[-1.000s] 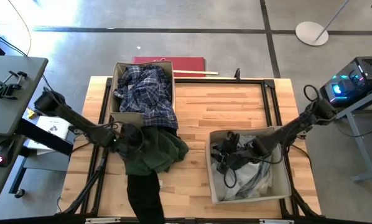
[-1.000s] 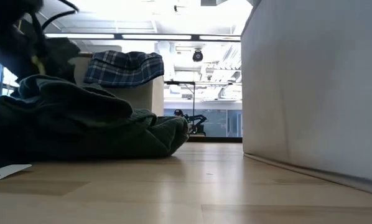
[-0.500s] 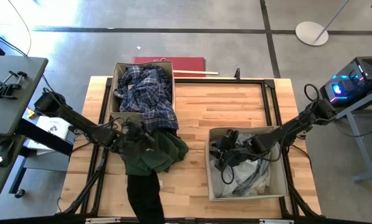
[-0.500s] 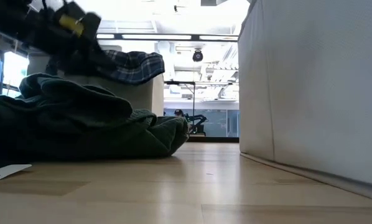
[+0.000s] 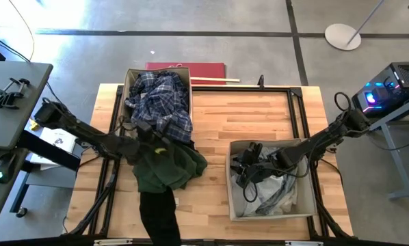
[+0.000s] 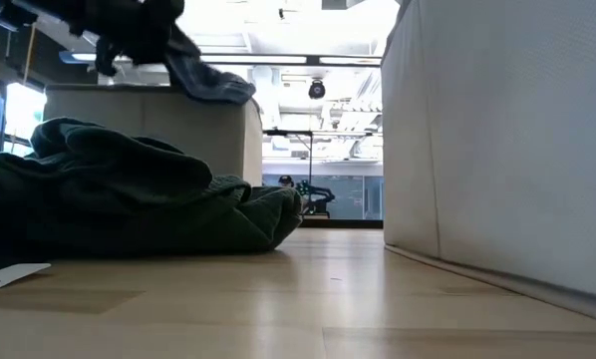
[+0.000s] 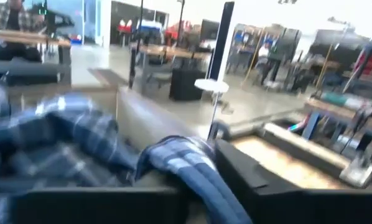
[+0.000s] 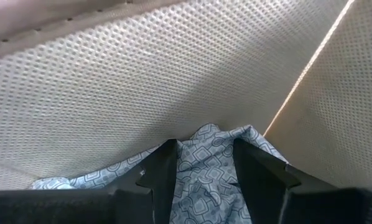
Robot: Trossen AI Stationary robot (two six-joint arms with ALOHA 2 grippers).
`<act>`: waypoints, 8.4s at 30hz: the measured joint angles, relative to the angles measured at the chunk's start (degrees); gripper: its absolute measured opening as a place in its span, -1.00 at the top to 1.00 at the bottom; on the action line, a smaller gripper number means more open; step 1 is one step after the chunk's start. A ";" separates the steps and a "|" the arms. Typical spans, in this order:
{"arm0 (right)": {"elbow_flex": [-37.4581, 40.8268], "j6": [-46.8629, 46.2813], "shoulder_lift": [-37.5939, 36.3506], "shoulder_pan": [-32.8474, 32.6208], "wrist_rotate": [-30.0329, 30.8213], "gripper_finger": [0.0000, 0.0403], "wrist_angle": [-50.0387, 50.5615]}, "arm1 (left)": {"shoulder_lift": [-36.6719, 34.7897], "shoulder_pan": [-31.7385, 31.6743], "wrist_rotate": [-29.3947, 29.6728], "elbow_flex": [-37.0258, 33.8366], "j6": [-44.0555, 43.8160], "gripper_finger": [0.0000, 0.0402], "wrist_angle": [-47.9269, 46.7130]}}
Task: Sort clothes
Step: Put the blue shirt into the top laundry bin, then put the green cloth into the top laundry bin, then put the black underwear into the top white laundry bin
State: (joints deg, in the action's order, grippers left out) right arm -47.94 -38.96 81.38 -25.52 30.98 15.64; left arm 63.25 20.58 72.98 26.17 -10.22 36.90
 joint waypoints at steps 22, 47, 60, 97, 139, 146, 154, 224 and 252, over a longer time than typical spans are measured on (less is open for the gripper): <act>0.02 0.42 0.00 0.13 -0.06 0.25 -0.31 | -2.97 -42.66 -24.10 10.59 2.93 1.00 -40.89; 0.02 2.98 0.00 0.41 -3.21 0.25 -0.50 | 8.64 -64.52 -71.00 30.42 -5.69 0.41 -70.35; 0.02 1.92 0.00 0.39 -5.18 0.25 -0.49 | 1.79 -51.01 -68.12 53.30 -6.77 0.16 -97.60; 0.02 -1.07 0.00 0.35 -4.64 0.25 -0.75 | 17.89 7.43 -37.86 13.81 -32.71 -0.05 -46.50; 0.02 -1.53 0.00 0.07 -4.33 0.25 -1.36 | 1.83 -1.42 8.26 61.51 41.42 0.97 -62.74; 0.02 -0.46 0.00 0.08 -4.33 0.25 -1.38 | -0.54 -20.20 -8.45 57.20 39.69 0.97 -65.82; 0.02 -0.44 0.00 -0.02 -4.35 0.25 -1.36 | 0.27 -37.95 -29.79 37.75 17.85 0.97 -69.77; 0.02 -0.02 -0.01 0.02 -4.59 0.25 -1.73 | -9.78 -44.28 -67.88 39.33 -4.84 0.02 -80.25; 0.02 0.29 -0.02 -0.02 -4.58 0.25 -2.12 | 14.33 16.02 -49.14 13.59 -91.89 0.23 -99.15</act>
State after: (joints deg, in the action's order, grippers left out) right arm -47.92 -38.67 81.36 -25.54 26.40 13.52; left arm 77.57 36.59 23.83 39.77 -102.11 -62.25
